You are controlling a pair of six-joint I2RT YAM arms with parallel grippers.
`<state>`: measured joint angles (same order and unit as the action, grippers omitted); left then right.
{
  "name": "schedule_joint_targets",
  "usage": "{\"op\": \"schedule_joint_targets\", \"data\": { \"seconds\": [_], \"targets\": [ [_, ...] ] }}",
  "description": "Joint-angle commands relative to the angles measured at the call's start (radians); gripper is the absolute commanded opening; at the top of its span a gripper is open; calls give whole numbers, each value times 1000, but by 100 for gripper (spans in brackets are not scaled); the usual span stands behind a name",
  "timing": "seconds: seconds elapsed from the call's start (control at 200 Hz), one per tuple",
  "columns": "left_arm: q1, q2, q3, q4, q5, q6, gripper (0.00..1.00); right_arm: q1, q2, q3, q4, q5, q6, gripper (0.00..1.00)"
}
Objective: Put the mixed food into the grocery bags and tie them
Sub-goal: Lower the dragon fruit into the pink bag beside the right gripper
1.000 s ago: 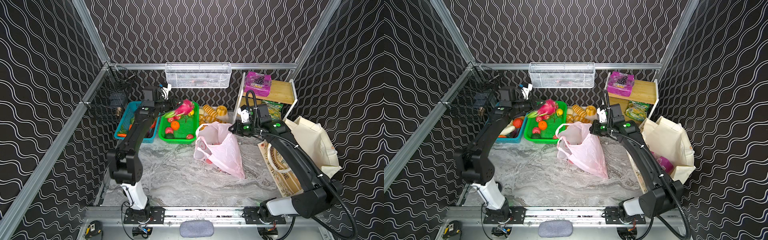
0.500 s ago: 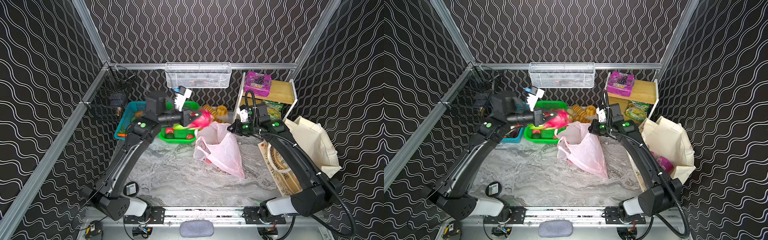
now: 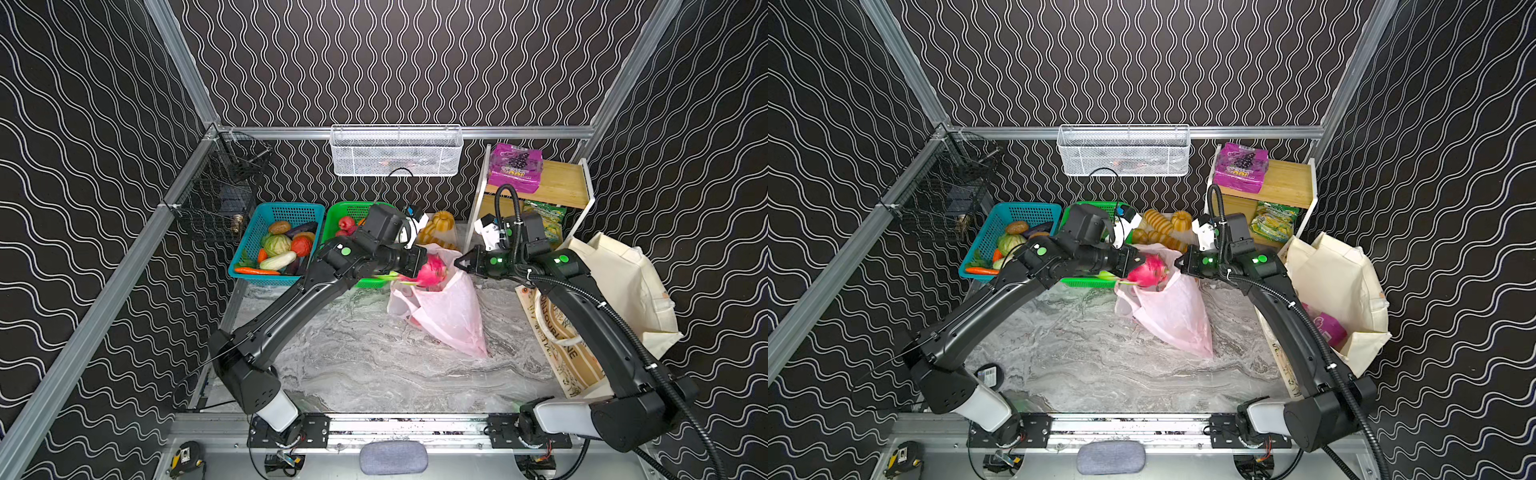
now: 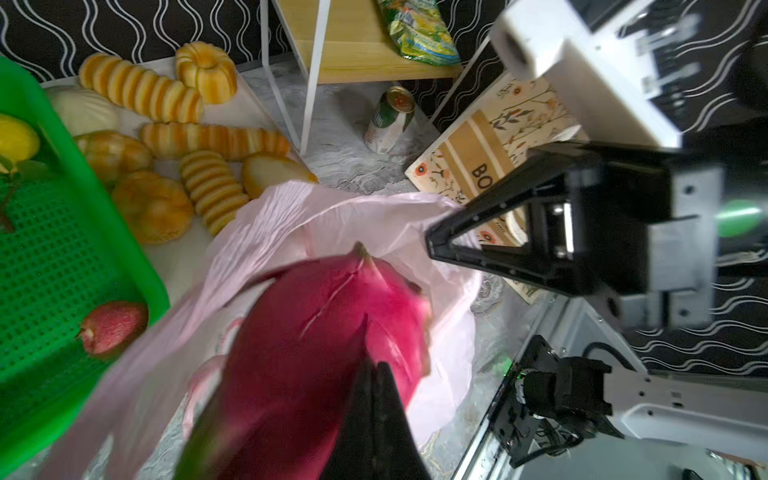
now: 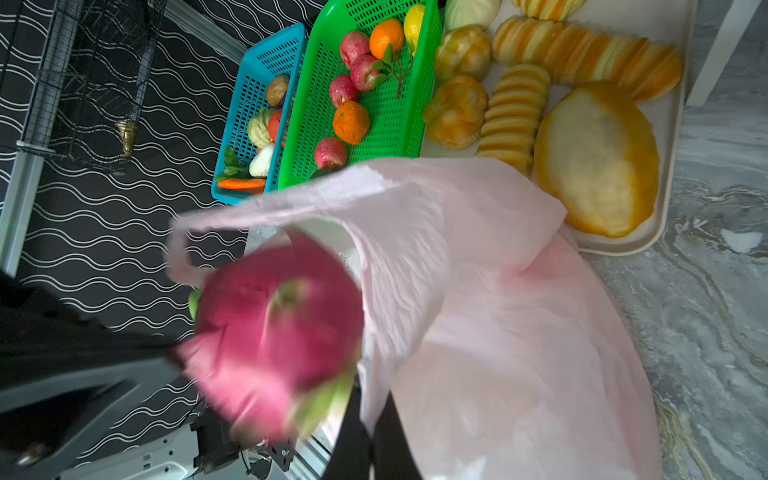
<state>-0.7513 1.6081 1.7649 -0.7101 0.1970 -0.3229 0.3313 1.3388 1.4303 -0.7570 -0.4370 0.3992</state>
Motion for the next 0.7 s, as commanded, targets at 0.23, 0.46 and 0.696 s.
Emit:
{"op": "schedule_joint_targets", "data": {
  "seconds": [0.23, 0.46, 0.696],
  "targets": [
    [-20, 83, 14, 3, -167, 2, 0, 0, -30, -39, 42, -129, -47, 0],
    [-69, 186, 85, -3, -72, 56, 0, 0, -50, -58, 73, -179, -37, 0],
    [-71, 182, 24, 86, 62, 50, 4, -3, -76, -59, 66, -145, -38, 0]
  ]
}}
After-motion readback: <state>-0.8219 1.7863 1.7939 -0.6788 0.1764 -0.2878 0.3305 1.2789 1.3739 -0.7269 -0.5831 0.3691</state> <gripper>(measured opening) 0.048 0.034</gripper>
